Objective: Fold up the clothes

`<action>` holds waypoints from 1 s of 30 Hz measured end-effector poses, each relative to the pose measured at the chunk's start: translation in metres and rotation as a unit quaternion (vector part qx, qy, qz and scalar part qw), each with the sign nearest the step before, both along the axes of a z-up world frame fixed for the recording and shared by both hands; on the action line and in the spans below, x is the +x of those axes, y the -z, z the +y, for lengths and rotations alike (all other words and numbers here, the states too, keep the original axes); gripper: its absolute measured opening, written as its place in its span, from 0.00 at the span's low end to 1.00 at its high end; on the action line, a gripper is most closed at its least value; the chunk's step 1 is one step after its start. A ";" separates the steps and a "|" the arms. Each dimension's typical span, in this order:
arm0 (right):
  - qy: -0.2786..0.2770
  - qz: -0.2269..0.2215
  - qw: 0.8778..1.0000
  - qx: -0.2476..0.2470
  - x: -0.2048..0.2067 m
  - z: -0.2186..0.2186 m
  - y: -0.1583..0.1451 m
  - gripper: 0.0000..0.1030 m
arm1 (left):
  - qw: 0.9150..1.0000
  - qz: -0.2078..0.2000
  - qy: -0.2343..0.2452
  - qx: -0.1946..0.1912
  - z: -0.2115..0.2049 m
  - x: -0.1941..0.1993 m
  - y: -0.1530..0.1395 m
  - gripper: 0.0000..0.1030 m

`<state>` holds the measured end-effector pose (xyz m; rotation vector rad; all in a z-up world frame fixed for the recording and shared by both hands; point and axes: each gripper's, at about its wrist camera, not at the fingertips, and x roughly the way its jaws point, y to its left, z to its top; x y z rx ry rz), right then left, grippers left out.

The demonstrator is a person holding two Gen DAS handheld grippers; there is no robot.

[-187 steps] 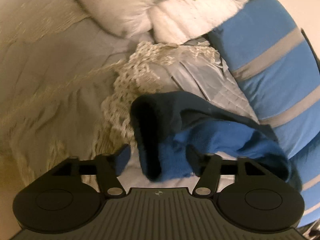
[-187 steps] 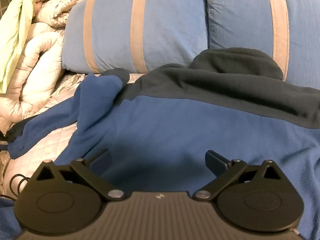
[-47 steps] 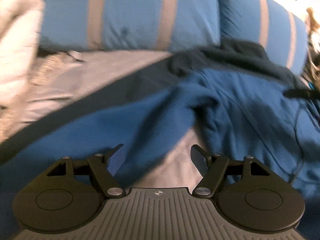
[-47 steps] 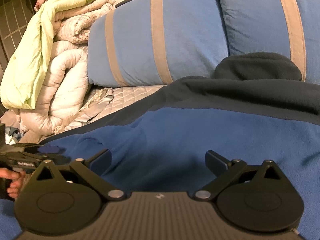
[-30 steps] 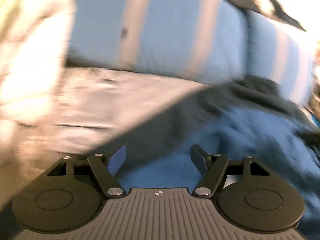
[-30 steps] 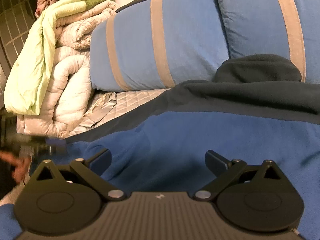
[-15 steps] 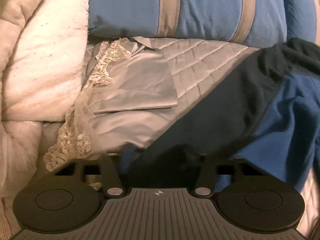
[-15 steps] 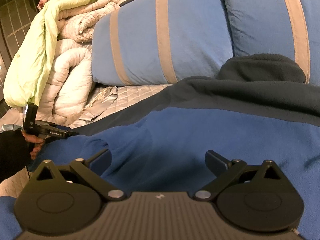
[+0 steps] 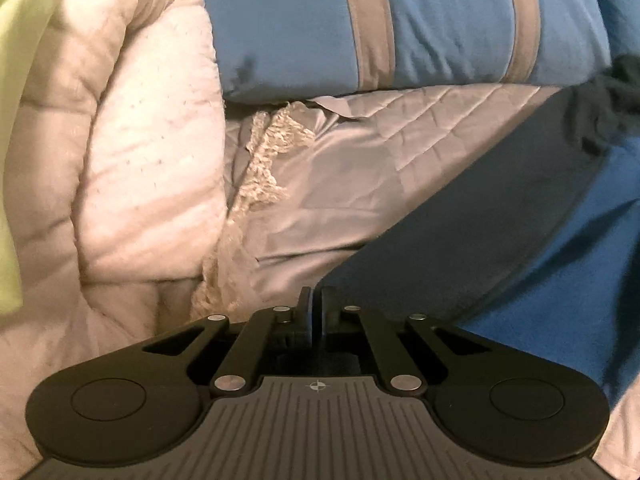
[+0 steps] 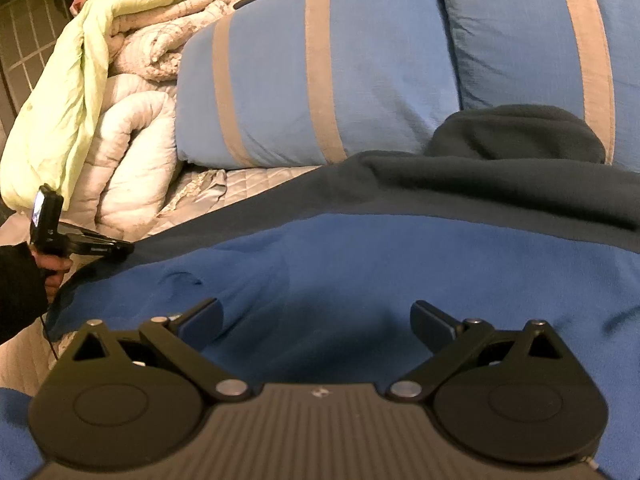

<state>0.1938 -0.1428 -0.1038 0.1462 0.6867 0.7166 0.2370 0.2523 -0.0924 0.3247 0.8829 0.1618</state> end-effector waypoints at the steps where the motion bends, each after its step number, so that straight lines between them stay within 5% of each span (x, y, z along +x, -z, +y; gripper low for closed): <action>1: 0.002 -0.001 1.000 0.001 0.000 -0.001 0.000 1.00 | 1.000 -0.001 -0.002 0.012 -0.004 0.002 0.001 0.10; 4: 0.010 -0.013 1.000 0.004 0.000 -0.004 -0.002 1.00 | 0.999 -0.016 -0.026 0.038 -0.016 0.005 -0.006 0.15; 11: 0.033 -0.075 0.996 -0.039 -0.006 -0.011 -0.031 1.00 | 0.992 -0.111 -0.018 -0.060 -0.028 -0.012 -0.084 0.66; 13: 0.049 -0.077 0.995 -0.040 -0.005 -0.021 -0.046 1.00 | 0.986 -0.142 -0.016 -0.085 -0.033 -0.016 -0.113 0.73; 21: 0.121 -0.092 0.988 -0.028 0.029 -0.071 -0.118 1.00 | 0.959 -0.238 0.011 -0.151 -0.070 -0.028 -0.227 0.75; 30: 0.210 -0.140 0.967 -0.012 0.066 -0.142 -0.225 1.00 | 0.930 -0.309 0.061 -0.187 -0.114 -0.025 -0.300 0.79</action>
